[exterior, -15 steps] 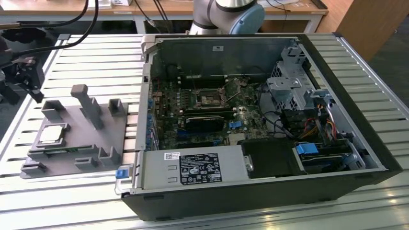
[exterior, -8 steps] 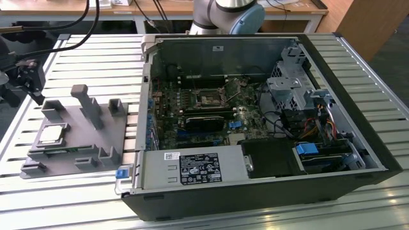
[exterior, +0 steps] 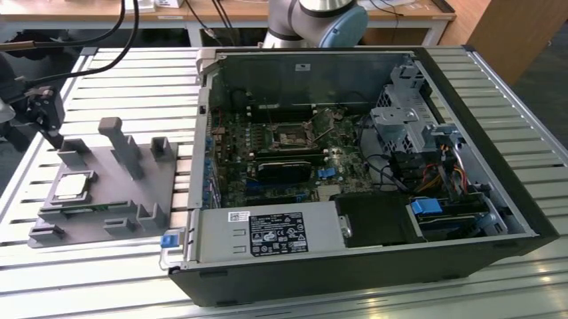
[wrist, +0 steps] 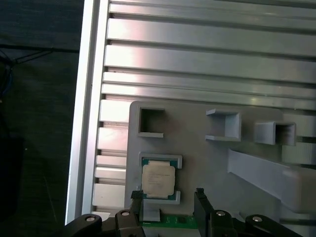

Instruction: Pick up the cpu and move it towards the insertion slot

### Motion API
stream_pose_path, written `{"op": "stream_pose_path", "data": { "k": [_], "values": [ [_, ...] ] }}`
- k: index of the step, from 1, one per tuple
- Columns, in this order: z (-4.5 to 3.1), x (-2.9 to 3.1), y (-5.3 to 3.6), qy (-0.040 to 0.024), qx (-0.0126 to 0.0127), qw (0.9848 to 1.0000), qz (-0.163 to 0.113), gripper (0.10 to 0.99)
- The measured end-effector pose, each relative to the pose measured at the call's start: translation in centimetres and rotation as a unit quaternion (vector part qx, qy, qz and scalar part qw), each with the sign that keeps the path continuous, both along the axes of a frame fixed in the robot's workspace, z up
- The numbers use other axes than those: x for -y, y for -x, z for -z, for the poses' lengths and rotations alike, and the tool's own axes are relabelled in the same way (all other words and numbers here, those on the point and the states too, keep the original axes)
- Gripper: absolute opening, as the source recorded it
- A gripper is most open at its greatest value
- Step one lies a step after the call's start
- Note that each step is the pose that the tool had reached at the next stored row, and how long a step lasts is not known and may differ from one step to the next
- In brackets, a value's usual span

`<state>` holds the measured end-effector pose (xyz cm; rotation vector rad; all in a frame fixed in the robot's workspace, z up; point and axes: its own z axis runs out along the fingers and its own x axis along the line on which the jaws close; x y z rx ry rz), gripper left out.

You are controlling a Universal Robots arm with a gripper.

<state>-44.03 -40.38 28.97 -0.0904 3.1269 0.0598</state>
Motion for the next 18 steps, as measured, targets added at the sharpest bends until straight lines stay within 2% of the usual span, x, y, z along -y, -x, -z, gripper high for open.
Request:
{"op": "stream_pose_path", "data": {
  "k": [18],
  "values": [
    [0.88, 0.14, 0.00, 0.0000, 0.0000, 1.0000, -0.001, 0.529]
  ]
}}
